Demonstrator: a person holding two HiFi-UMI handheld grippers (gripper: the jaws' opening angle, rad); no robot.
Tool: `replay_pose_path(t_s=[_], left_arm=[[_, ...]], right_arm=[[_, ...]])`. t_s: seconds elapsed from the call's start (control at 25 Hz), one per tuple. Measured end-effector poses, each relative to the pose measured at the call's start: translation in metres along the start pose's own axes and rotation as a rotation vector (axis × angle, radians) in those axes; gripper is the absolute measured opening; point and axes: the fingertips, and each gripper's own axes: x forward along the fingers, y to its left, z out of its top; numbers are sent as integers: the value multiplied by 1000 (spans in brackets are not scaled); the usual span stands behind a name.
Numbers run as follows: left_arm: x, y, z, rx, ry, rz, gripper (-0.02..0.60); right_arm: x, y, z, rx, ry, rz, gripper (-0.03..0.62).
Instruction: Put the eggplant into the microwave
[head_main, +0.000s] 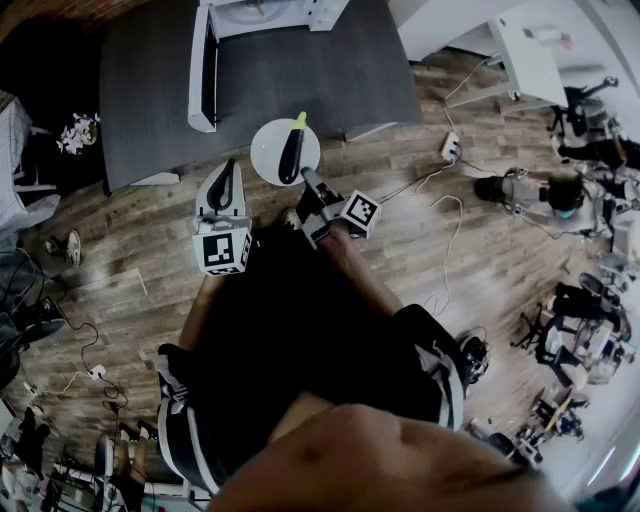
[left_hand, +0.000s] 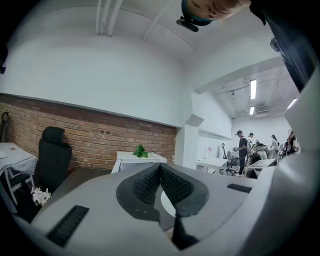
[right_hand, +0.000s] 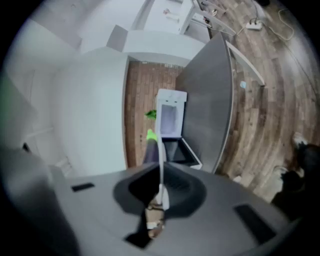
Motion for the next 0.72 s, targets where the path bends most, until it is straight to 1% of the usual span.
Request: replay_pose_path(t_s=[0.24, 0.6, 0.72], left_arm=[[1, -1, 2, 9, -3, -2, 35], [0, -4, 1, -10, 0, 5, 35], [-1, -7, 1, 0, -3, 4, 35]], right_arm=[[0, 2, 0, -2, 1, 8, 40], [-2, 5, 1, 2, 7, 23, 40], [-3, 4, 2, 4, 7, 22, 40]])
